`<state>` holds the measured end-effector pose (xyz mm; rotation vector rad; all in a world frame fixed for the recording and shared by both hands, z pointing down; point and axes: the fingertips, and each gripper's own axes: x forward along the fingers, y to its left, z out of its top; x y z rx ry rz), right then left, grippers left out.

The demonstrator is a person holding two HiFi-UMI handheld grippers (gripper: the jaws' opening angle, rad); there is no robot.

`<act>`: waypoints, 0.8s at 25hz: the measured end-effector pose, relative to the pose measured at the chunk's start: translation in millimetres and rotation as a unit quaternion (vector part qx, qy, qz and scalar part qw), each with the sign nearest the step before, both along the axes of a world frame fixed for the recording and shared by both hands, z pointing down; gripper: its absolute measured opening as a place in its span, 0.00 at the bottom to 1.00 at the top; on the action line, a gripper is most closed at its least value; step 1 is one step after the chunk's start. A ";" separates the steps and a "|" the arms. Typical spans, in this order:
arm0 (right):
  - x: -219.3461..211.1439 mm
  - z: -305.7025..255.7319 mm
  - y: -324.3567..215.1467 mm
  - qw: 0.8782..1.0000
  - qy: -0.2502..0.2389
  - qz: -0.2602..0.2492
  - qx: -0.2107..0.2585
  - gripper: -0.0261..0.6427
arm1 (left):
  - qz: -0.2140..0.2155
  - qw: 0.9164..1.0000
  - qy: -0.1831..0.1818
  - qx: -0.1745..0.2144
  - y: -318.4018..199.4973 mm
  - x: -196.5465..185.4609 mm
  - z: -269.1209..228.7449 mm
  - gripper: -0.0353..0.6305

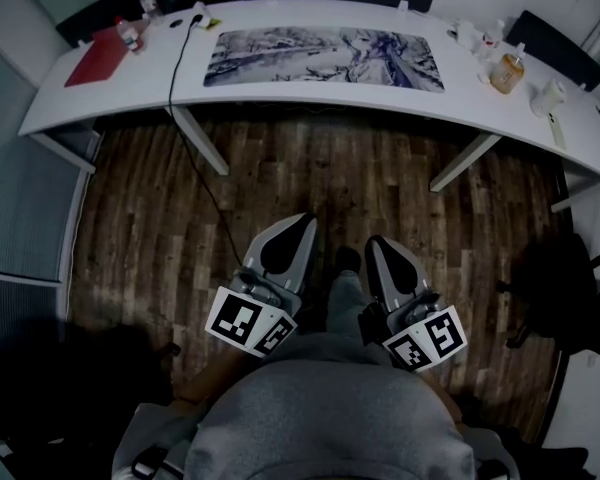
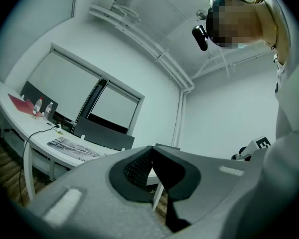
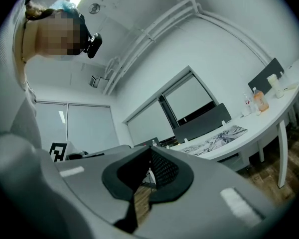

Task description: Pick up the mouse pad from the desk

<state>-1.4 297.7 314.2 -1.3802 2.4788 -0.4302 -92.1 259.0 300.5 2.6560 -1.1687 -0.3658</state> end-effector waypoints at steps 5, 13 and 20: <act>17.6 -4.5 -53.0 1.000 -0.004 -0.007 0.002 0.04 | -0.019 1.000 -0.004 0.004 -50.4 10.0 -1.3 0.05; 60.7 -20.2 -142.1 1.000 -0.009 -0.008 0.019 0.04 | -0.034 0.999 -0.002 0.016 -136.5 43.4 -15.1 0.05; 92.3 -25.8 -198.8 1.000 -0.010 -0.017 0.018 0.04 | -0.040 0.999 0.000 0.021 -192.2 75.1 -23.2 0.05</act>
